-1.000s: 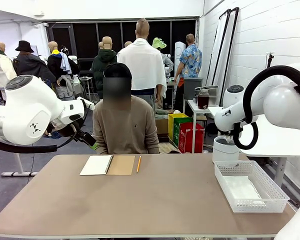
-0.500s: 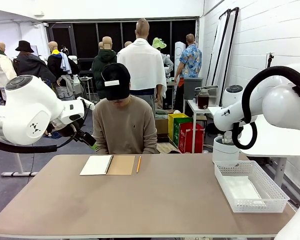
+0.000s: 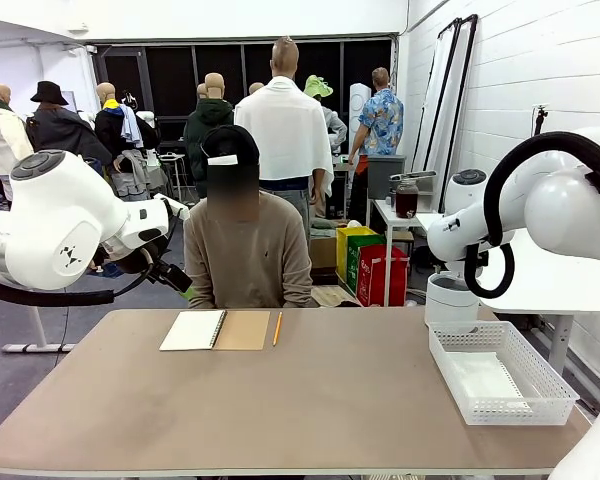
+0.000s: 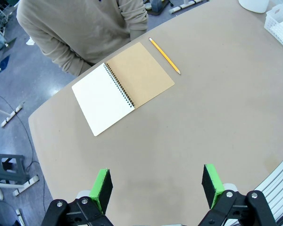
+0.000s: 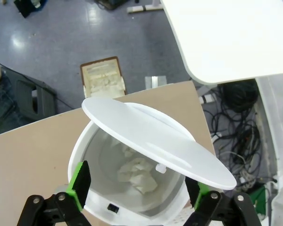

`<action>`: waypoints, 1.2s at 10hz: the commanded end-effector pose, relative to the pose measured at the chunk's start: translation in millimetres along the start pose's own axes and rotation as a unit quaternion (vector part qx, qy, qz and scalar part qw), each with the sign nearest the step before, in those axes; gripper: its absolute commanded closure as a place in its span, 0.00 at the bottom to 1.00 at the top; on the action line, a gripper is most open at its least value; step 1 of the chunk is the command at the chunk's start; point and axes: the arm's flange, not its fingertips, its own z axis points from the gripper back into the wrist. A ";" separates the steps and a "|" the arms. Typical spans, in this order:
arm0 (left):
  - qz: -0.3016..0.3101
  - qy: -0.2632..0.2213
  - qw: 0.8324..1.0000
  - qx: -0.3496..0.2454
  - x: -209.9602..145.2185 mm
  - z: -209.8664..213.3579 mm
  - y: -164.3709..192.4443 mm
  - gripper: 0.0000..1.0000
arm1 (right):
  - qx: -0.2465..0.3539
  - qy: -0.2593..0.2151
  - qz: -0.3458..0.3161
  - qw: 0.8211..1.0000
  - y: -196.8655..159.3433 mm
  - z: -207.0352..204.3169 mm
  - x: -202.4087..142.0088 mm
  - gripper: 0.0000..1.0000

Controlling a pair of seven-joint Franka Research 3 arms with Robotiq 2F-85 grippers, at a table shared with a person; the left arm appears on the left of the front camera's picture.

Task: Sort the paper based on its condition.
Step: If a person hands you a paper, place it in the Organizing basket , and if it's crumpled, put it in the Trash can.

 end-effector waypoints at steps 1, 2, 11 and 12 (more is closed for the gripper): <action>0.001 0.000 1.000 -0.001 -1.2 0.1 0.8 0.00 | 0.006 0.005 -0.012 1.000 4.8 2.9 1.7 0.00; 0.001 0.000 1.000 -0.001 -1.2 0.1 0.8 0.00 | 0.000 0.000 0.000 1.000 0.0 0.0 0.0 0.00; 0.001 0.000 1.000 -0.001 -1.2 0.1 0.8 0.00 | 0.000 0.000 0.000 1.000 0.0 0.0 0.0 0.00; 0.001 0.000 1.000 -0.001 -1.2 0.1 0.8 0.00 | 0.000 0.000 0.000 1.000 0.0 0.0 0.0 0.00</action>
